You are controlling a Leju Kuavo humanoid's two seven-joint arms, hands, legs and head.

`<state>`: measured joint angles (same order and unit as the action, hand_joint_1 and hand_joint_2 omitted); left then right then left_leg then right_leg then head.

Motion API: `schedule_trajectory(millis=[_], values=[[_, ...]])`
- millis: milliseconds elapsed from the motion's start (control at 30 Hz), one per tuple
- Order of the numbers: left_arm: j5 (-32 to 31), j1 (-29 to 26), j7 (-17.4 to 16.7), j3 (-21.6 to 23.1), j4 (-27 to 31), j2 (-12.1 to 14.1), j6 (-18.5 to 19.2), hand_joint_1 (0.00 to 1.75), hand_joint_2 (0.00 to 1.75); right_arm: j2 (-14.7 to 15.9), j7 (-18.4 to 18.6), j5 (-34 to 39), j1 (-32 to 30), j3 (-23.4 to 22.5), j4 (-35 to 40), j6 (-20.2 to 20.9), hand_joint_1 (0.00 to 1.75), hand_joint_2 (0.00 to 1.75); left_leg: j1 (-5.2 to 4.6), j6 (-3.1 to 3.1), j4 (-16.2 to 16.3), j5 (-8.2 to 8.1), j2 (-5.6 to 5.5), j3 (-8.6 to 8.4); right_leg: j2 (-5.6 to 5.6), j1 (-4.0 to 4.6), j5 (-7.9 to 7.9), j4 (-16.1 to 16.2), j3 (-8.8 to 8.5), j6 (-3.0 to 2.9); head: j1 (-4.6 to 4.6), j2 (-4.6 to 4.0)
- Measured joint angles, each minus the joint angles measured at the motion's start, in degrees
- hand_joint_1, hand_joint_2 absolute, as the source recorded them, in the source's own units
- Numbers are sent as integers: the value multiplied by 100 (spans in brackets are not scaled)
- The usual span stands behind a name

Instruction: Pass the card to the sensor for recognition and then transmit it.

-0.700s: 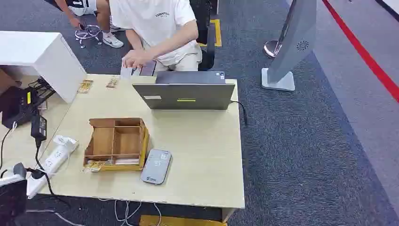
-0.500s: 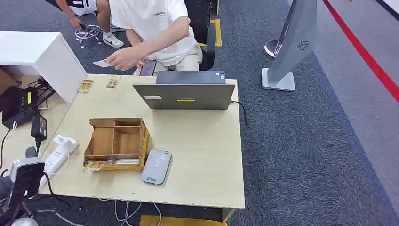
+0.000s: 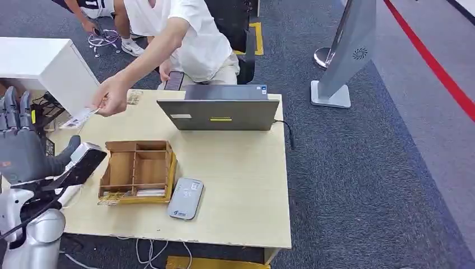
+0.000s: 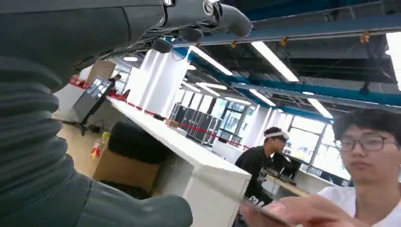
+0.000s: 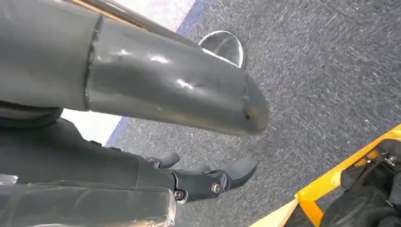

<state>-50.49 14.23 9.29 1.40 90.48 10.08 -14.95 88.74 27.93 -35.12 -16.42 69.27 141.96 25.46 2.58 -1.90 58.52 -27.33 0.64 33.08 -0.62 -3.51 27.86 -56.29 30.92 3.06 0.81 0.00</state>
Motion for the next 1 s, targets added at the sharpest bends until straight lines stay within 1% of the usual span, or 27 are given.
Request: schedule_trajectory(millis=[267, 300, 533, 667, 800, 1000], values=[[-895, 814, -624, 738, -635, 541, 367, 0, 175, 113, -55, 242, -8, 2, 54, 0, 0, 0, 0, -1, 0, 1, 0, 1, 0, 0, 0, -1, 0, 0, 2, 0], [-992, 908, -695, 817, -710, 612, 406, 175, 175, 122, -57, 284, -13, 2, 59, 0, 0, 0, 0, -2, 0, 2, 0, 1, 0, 0, 0, -1, 0, 0, 2, 0], [-1767, 1577, -1267, 1409, -1252, 1033, 725, 175, 175, 164, -81, 516, -68, 2, 81, 0, 0, 0, 0, -1, 0, 3, -1, 3, -1, 0, 0, -2, 0, 0, 2, 0], [-2137, 1867, -1552, 1670, -1436, 1198, 918, 175, 175, 164, -98, 717, -69, -7, 81, 0, 0, 0, 0, 0, 0, 4, -1, 5, -1, 0, 0, -3, 1, 0, 2, 0], [-2253, 2013, -1648, 1820, -1530, 1254, 957, 175, 175, 164, -136, 811, -69, -13, 79, 0, 0, 0, 0, 0, 0, 4, -1, 5, -1, 0, 0, -3, 1, 0, 2, 0], [-2170, 2048, -1648, 1890, -1597, 1259, 977, 175, 175, 164, -151, 911, -65, -31, 76, 0, 0, 0, 0, 0, 0, 4, -2, 5, -2, 0, 0, -3, 1, 0, 0, 0]])
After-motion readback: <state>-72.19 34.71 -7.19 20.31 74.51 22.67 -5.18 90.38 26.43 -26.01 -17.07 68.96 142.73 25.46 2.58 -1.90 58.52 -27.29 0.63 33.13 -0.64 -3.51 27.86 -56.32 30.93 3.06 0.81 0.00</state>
